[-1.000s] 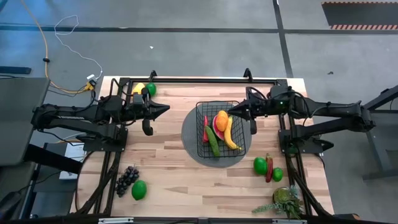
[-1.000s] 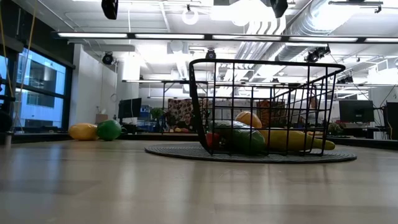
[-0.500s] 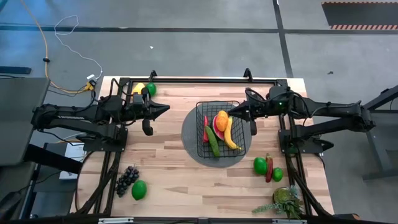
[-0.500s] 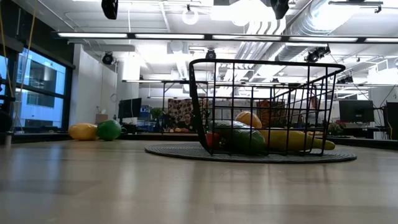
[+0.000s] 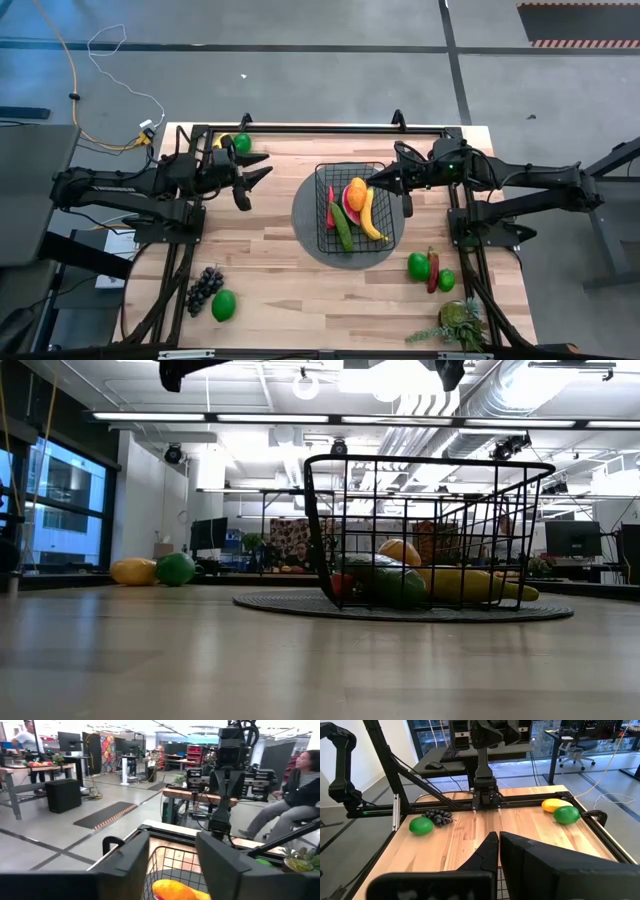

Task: Build produce basket
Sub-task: Put the green lime into the black wire basket

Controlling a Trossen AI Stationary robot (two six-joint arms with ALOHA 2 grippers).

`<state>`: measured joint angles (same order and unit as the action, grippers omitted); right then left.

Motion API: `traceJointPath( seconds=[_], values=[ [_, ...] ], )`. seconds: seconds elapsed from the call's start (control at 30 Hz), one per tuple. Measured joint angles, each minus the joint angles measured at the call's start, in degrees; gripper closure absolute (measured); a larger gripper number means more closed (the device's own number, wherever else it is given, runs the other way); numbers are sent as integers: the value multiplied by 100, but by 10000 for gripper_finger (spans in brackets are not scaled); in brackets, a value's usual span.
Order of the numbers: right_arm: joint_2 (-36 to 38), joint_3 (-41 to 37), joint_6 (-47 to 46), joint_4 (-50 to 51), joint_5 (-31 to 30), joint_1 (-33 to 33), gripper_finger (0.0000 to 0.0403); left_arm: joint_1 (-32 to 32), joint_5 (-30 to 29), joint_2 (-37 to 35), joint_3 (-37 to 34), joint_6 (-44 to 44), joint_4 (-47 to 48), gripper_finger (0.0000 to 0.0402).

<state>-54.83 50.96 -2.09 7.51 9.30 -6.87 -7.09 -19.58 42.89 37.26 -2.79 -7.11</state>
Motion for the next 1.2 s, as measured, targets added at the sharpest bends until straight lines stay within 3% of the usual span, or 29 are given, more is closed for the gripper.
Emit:
traceJointPath(
  seconds=[0.27, 0.6, 0.77, 0.97, 1.2],
  values=[
    [0, 0, 0, 0, 2, 0, 403, -2, -93, 0, 0, -192, 2, 147],
    [0, 0, -50, 0, 8, 0, 403, -384, -308, 271, 367, -345, 118, 100],
    [0, 0, -48, 7, 9, 0, 403, -1359, -208, 971, 1141, -453, 1288, 90],
    [0, -3, -48, 50, 17, 0, 403, -3258, -52, 2084, 1977, -658, 3293, 85],
    [0, -4, -230, 52, 20, 0, 403, -4758, -37, 3286, 2107, -1470, 4090, 84]
  ],
)
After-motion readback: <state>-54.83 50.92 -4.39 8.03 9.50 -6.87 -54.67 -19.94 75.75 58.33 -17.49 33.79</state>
